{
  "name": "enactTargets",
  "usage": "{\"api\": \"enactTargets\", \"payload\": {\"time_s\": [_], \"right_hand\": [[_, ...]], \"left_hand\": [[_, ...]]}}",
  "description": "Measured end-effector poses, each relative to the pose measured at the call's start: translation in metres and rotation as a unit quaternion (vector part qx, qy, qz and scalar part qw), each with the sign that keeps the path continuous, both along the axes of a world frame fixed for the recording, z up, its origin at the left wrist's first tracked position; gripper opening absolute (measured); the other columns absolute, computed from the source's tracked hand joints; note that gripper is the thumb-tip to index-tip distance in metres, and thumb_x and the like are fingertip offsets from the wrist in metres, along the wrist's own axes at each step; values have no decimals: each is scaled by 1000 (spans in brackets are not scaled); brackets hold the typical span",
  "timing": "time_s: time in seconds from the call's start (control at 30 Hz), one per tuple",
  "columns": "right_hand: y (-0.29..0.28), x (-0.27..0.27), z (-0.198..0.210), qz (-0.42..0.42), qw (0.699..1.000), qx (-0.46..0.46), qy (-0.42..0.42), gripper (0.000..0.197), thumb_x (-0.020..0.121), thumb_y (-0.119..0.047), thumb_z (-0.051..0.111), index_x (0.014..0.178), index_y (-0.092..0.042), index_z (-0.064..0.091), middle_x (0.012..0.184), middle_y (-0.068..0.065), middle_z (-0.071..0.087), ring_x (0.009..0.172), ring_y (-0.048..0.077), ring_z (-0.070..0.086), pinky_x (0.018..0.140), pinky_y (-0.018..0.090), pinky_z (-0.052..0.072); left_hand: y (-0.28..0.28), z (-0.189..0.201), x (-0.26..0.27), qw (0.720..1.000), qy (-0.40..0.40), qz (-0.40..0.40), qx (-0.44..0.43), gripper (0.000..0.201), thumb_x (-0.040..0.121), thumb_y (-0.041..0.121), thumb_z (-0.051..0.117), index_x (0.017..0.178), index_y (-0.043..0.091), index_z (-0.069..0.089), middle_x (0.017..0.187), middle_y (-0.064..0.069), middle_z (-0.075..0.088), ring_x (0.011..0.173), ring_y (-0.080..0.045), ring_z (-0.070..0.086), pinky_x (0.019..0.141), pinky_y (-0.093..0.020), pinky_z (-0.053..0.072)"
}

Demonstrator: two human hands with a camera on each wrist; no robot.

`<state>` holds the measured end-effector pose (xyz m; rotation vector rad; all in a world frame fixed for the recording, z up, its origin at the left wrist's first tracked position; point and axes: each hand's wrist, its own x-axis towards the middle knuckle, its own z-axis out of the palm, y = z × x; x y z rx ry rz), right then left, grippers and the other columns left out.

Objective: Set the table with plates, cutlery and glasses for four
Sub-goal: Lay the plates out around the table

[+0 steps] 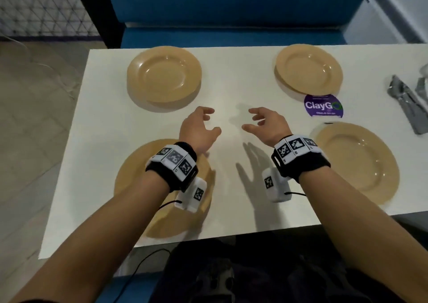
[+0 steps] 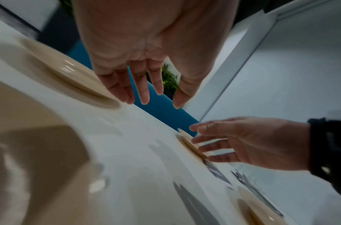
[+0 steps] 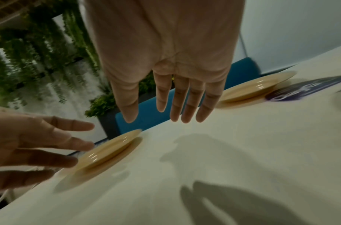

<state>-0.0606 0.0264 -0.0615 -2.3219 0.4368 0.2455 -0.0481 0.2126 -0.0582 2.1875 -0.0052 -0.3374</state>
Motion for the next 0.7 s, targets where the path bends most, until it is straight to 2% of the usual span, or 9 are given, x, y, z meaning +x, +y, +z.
{"api": "enactTargets", "payload": {"time_s": [0.1,0.23,0.37,0.5,0.6,0.63,0.7], "right_hand": [[-56,3,-3,-31,1000,-4,1,49,83,-30,68,129,-22,54,121,3,61,108,18,57,86,21,40],[-139,2,-10,-37,999,-24,18,47,83,-25,67,128,-19,55,122,5,61,110,19,57,93,26,42],[-236,-7,-10,-33,995,-87,38,45,82,-19,66,126,-18,57,119,6,63,110,22,58,95,26,41],[-299,-17,-13,-29,990,-117,76,50,80,-16,69,129,-17,56,124,9,62,115,23,57,96,26,41],[-320,-25,-23,-8,989,-117,92,49,79,-9,69,126,-18,58,123,8,63,113,21,58,92,22,41],[-323,-27,-27,-4,990,-116,85,46,79,-6,67,123,-18,61,120,8,64,109,21,60,89,21,42],[-327,-32,-34,-4,991,-113,70,41,78,-1,62,115,-19,66,112,8,68,103,20,62,85,21,44]], "left_hand": [[-65,-3,1,999,19,-50,-7,45,84,21,63,127,21,49,125,0,57,111,-16,54,88,-23,39],[-149,-15,-2,994,51,-94,-1,47,85,22,63,130,22,47,127,-2,55,101,-15,54,83,-22,39],[-223,-28,-9,989,87,-117,31,52,87,26,62,135,22,41,126,-2,56,108,-18,56,84,-23,40],[-259,-36,-23,989,119,-77,32,52,89,24,60,137,22,40,122,-4,59,103,-19,59,83,-25,44],[-270,-41,-32,989,132,-52,35,46,89,20,60,133,22,47,108,0,62,88,-15,59,66,-19,46],[-272,-42,-34,989,130,-55,45,43,88,19,60,131,21,51,104,0,62,85,-15,59,63,-19,46],[-276,-44,-38,988,124,-59,71,36,88,22,60,125,22,58,101,-1,64,86,-16,60,67,-22,47]]}}
